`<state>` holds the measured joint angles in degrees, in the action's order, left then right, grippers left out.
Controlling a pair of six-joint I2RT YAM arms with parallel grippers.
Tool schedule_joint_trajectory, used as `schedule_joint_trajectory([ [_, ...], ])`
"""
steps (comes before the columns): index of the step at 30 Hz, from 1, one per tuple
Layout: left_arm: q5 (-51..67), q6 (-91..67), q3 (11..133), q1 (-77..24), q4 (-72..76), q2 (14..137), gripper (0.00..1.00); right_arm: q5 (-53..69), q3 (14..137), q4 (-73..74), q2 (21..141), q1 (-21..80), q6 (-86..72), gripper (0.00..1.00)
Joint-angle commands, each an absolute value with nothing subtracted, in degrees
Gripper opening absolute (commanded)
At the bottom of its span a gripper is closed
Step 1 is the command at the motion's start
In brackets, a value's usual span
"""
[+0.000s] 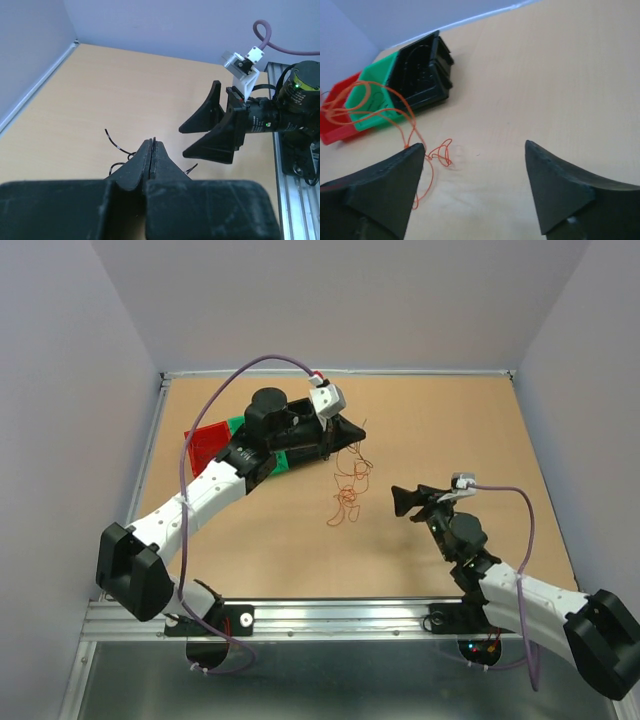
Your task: Untangle the cables
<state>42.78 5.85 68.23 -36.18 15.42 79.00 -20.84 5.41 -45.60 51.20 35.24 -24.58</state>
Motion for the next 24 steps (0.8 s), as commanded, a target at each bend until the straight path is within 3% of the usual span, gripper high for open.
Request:
schedule_joint_trajectory([
  [1, 44.5, 4.2, 69.1, -36.8, 18.9, 80.1, 0.0, -10.9, 3.6, -49.2, 46.3, 35.2, -18.4, 0.92],
  [7, 44.9, 4.1, 70.3, -36.8, 18.1, 82.2, 0.0, 2.3, 5.2, -52.6, 45.3, 35.2, -13.7, 0.97],
  [13, 46.1, 3.8, 70.8, -36.7, 17.8, 82.9, 0.0, 11.6, 9.5, -60.6, 55.8, 35.2, -11.9, 0.98],
  [24, 47.3, 3.3, 70.8, -36.8, 17.5, 82.6, 0.0, 12.1, 20.0, -72.7, 74.5, 35.2, -10.1, 0.98],
])
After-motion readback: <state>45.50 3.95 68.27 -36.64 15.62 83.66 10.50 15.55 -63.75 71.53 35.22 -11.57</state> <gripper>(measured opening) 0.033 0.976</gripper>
